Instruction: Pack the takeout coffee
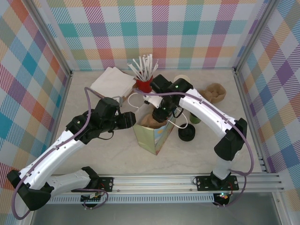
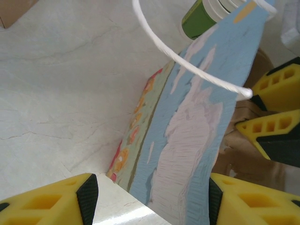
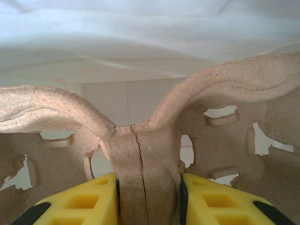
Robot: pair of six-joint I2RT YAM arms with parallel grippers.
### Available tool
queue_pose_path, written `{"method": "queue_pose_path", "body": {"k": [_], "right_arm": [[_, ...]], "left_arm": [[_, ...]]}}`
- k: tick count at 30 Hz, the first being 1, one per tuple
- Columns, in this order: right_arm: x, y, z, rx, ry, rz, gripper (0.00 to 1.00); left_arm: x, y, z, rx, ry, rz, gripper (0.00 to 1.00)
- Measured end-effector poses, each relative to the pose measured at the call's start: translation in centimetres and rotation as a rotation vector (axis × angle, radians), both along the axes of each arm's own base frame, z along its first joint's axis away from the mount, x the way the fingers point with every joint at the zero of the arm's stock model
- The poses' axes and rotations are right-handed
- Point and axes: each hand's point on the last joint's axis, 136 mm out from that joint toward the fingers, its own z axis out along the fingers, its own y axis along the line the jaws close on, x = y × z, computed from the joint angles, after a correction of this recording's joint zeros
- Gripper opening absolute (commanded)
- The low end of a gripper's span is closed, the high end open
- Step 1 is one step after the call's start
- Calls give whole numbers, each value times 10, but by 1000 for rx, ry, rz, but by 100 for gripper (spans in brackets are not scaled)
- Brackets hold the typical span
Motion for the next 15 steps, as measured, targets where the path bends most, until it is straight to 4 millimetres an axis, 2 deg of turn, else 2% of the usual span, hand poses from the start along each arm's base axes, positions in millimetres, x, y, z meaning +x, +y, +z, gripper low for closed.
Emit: {"method": "queue_pose_path", "body": {"k": [11,15], "right_arm": [[-5,-1,0,15,-4,-2,33],[-10,-4,-10,-8,16,4,33]], "left_arm": [[4,-1,2,1,4,16,62],[4,-1,2,0,3,15,62]]}}
